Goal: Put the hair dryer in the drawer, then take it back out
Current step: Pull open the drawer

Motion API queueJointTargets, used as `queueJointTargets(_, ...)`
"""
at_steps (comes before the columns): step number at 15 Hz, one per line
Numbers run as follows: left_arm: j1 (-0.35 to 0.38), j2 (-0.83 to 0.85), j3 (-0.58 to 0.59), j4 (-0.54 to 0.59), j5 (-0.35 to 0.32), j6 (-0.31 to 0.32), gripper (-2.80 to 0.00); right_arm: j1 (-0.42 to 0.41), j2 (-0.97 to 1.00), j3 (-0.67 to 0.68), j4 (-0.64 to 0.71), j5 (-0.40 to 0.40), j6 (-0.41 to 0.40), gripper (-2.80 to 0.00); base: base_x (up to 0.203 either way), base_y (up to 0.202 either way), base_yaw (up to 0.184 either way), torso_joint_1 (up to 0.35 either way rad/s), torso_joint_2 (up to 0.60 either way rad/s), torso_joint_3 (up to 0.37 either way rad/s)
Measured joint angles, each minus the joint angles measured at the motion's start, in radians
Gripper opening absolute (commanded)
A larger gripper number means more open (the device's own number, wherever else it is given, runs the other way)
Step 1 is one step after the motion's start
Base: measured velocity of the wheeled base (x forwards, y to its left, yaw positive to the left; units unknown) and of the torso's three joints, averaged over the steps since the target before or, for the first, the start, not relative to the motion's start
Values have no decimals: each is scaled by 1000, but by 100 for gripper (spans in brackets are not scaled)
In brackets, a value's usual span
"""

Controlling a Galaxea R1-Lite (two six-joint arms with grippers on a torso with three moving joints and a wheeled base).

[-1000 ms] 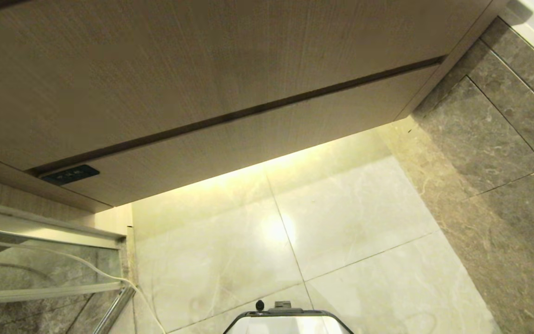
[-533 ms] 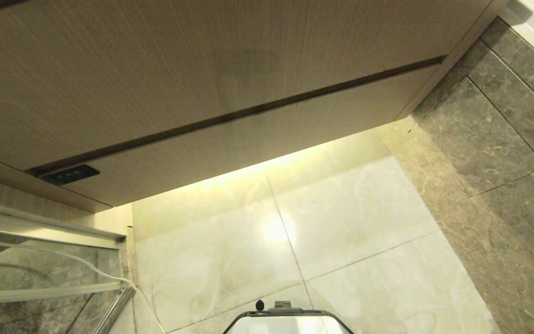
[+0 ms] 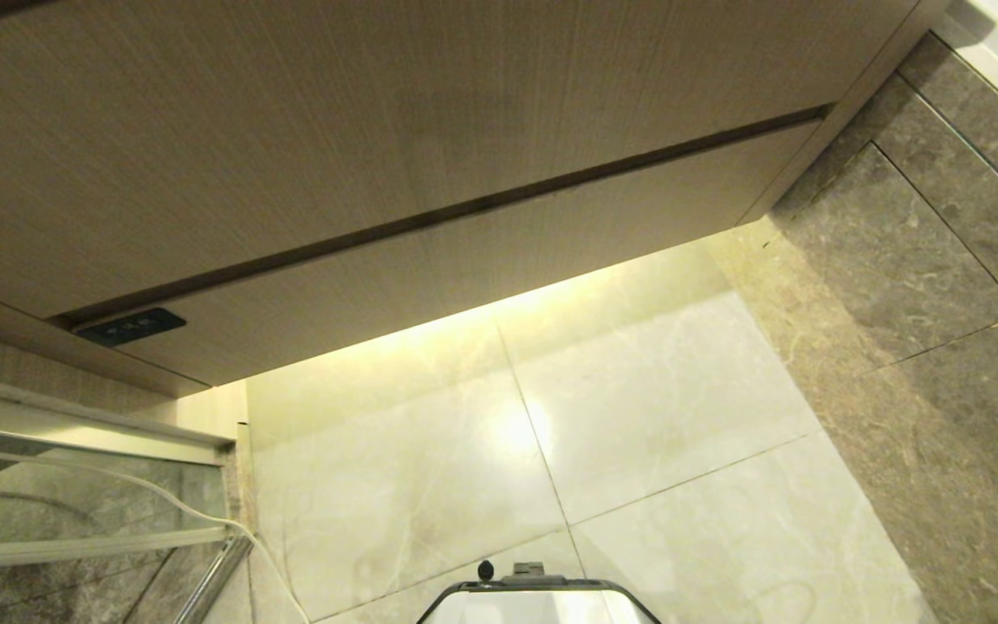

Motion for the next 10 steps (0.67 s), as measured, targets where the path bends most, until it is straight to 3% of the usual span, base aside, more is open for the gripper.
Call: queueJointTargets(10, 0, 0, 0, 0, 0, 0, -280, 0, 0, 0, 0, 0, 0, -280, 0, 0, 0, 0, 0, 0)
